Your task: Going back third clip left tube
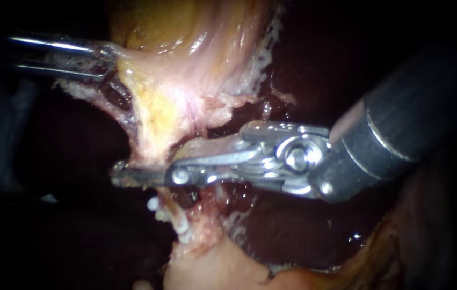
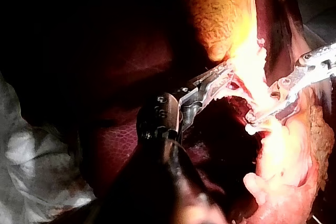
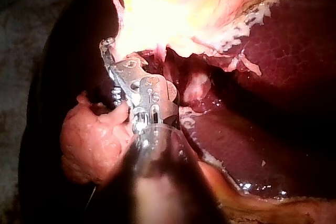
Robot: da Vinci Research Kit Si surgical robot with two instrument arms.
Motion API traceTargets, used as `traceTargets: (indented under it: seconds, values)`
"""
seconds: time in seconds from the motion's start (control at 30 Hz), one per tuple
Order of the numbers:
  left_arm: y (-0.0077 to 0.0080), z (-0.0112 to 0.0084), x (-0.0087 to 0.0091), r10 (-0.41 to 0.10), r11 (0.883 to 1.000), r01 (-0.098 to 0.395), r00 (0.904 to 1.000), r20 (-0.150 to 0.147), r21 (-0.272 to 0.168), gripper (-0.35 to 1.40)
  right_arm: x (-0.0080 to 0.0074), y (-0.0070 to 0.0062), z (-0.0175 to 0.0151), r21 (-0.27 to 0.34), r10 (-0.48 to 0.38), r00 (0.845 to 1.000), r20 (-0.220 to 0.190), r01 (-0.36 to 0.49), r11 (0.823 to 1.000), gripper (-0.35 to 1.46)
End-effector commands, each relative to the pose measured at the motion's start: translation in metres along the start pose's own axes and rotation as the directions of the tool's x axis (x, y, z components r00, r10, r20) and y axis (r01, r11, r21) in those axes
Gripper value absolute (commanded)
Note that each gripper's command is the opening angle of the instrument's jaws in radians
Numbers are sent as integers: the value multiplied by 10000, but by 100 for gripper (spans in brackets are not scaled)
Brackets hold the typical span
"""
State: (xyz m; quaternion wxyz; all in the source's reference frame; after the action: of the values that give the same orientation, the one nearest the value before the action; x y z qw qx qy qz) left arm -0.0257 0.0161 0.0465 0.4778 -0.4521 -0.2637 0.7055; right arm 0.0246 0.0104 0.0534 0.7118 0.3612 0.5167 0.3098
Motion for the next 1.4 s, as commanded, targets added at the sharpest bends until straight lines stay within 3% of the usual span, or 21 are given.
traceTargets:
  seconds: [0.03, 0.23, 0.37, 0.47, 0.67, 0.97, 1.17, 1.4]
  values:
    - [0, 0, 0, 1, 10000, -1, 10000, 0, 2, -35, 0, 0, 0, -4, 7, 10000, -2, -7, 10000, -35]
    - [0, 0, 0, 0, 10000, 0, 10000, -1, 3, -35, 1, -1, -1, 60, 9, 10000, 21, -10, 10000, -31]
    - [0, 0, 0, 0, 10000, 0, 10000, 0, 2, -35, 3, 0, 3, 465, 41, 9983, -589, -14, 9989, 30]
    - [0, 0, 0, 0, 10000, 0, 10000, 0, 2, -35, 5, 2, 10, 560, 51, 9965, -839, -4, 9984, 44]
    - [0, 0, 0, 1, 10000, -1, 10000, 0, 2, -35, 4, 7, 11, 576, -72, 9960, -891, 123, 9983, 47]
    - [0, 0, 0, 3, 10000, -3, 10000, -2, 4, -35, -13, 36, 16, 399, -1297, 9875, -892, 1337, 9902, 49]
    - [0, 0, -1, 4, 10000, -4, 10000, -2, 5, -35, -23, 47, 13, -77, -2617, 9608, -915, 2622, 9650, 50]
    - [-1, 0, -1, 6, 10000, -6, 10000, -1, 3, -35, -33, 55, -11, -329, -3585, 9296, -856, 3570, 9335, 50]
